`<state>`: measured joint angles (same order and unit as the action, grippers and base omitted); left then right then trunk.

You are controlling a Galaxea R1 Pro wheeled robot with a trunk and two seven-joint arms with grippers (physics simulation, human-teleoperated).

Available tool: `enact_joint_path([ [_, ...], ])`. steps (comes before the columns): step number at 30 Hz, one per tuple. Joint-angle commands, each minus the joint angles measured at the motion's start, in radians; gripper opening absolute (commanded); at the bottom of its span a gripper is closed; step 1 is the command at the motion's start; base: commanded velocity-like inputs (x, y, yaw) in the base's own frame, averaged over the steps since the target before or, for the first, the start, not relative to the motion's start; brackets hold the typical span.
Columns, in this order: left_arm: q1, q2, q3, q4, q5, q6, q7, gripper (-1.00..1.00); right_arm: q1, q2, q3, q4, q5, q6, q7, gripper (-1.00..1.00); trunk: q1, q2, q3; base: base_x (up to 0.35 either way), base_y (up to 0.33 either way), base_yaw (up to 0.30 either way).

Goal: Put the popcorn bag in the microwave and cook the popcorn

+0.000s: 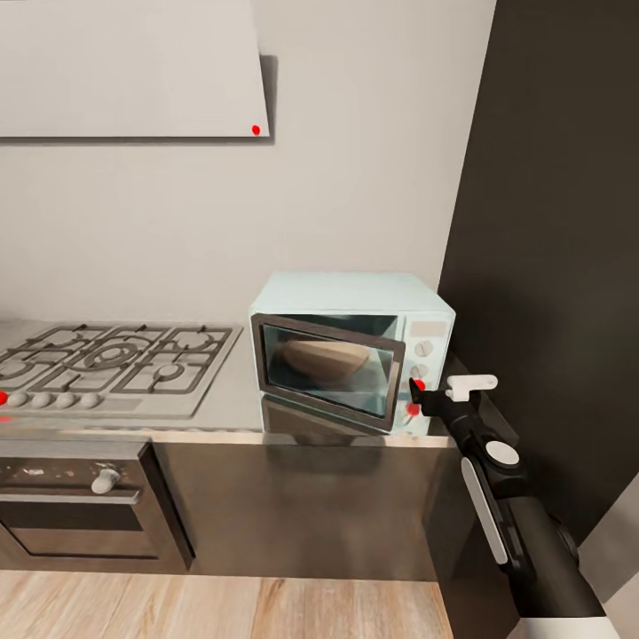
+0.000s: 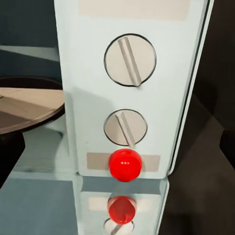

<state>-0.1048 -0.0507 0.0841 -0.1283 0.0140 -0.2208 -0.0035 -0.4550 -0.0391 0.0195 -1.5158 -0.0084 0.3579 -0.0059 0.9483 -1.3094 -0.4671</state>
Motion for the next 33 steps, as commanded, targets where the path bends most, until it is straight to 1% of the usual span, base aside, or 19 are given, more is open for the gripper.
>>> enact_joint_path([
  [1,-0.001,-0.001,0.006,0.001,0.001,-0.003,0.0,1.0,-0.001,-0.001,0.001,-0.001,-0.001,0.006,0.0,1.0,0.0,-0.001,-0.001,0.01,-0.003,0.0],
  [3,0.0,-0.001,0.006,0.001,0.001,-0.003,-0.001,1.0,-0.001,0.0,0.002,-0.001,-0.001,0.006,0.008,1.0,0.0,-0.001,-0.001,0.004,-0.001,0.0],
  [5,-0.001,-0.001,0.006,0.001,0.001,-0.003,-0.001,1.0,-0.003,0.001,0.002,-0.001,-0.001,0.006,0.038,1.0,0.0,-0.001,-0.001,0.001,0.0,0.0],
  [7,-0.001,0.0,0.006,0.001,0.001,-0.003,-0.001,1.0,-0.006,0.001,-0.006,-0.001,-0.002,0.007,0.097,1.0,0.0,-0.001,-0.001,0.0,0.0,0.0],
  [9,-0.001,0.0,0.006,0.001,0.001,-0.003,-0.001,1.0,-0.008,0.0,-0.009,-0.001,-0.002,0.007,0.134,1.0,0.0,-0.001,-0.001,0.0,0.0,0.0],
  [18,-0.001,-0.001,0.006,0.001,0.001,-0.003,-0.001,1.0,-0.01,-0.001,-0.01,-0.001,-0.002,0.017,0.184,1.0,0.0,-0.001,-0.001,0.0,0.0,0.0],
  [21,0.0,-0.001,0.006,0.001,0.001,-0.003,-0.001,1.0,-0.011,-0.001,-0.01,-0.001,-0.002,0.023,0.232,1.0,0.0,-0.001,-0.001,0.0,0.0,0.0],
  [30,0.0,0.0,0.006,0.001,0.001,-0.003,-0.001,1.0,-0.011,-0.002,-0.01,-0.001,-0.001,0.025,0.308,1.0,0.0,-0.001,-0.001,0.0,0.0,0.0],
  [33,0.0,-0.001,0.006,0.001,0.001,-0.003,-0.001,1.0,-0.01,-0.003,-0.009,-0.002,0.0,0.025,0.35,1.0,0.0,-0.001,-0.001,0.0,0.0,0.0],
])
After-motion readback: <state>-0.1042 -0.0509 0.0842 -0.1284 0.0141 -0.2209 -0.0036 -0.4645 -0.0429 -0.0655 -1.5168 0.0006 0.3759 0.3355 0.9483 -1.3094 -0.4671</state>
